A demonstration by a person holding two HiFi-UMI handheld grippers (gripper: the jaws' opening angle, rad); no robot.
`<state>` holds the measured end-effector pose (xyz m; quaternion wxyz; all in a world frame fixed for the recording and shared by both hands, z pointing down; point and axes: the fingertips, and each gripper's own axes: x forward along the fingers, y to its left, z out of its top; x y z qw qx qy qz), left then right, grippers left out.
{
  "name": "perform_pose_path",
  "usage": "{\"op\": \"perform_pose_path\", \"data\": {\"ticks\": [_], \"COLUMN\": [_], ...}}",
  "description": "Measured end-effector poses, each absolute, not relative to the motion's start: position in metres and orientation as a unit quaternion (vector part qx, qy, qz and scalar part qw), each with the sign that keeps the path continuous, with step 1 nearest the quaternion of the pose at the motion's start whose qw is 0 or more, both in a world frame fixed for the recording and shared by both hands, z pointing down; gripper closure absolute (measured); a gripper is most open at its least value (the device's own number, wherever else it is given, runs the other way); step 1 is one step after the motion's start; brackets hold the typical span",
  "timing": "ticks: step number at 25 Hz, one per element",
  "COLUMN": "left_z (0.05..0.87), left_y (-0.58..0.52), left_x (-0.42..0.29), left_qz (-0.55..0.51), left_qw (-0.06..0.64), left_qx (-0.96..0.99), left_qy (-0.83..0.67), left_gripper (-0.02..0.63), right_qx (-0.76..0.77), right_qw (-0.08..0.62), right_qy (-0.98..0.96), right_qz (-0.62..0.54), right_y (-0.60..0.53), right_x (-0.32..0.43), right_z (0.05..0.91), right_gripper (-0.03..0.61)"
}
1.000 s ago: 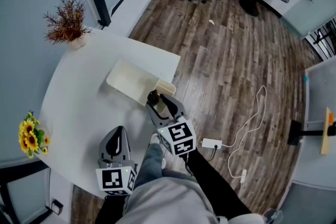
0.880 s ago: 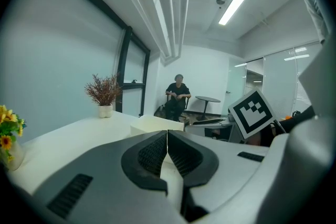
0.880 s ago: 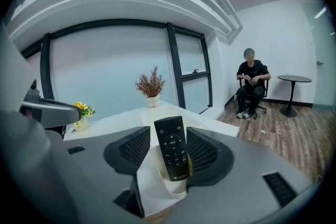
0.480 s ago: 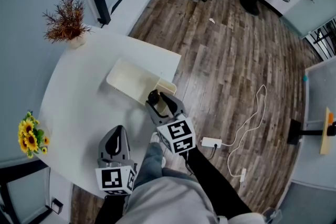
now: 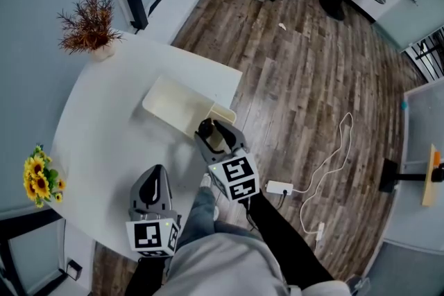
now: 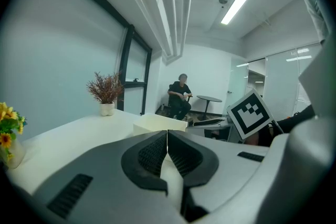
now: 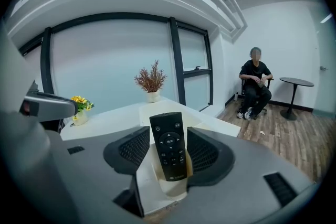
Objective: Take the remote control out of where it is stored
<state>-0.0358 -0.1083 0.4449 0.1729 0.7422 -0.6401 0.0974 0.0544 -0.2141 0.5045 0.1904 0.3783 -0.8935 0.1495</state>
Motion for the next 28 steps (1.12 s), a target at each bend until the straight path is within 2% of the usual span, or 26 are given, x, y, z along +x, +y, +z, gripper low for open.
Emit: {"op": "perform_pose_path", "data": {"ticks": [28], "left_z": [0.452], "left_y": [-0.117], "left_x": [-0.038], "left_qz": [0.096], "left_qw": [0.178], "left_qx": [0.742], "left_qy": [-0.64], "left_gripper": [0.604], "right_qx": [0.36], "right_qw": [0.21], "right_qy": [-0.896], "right_qz": [0.15], "right_y": [-0.216], "right_x": [0.05], "right_z": [0.518], "right_gripper": [0.379]}}
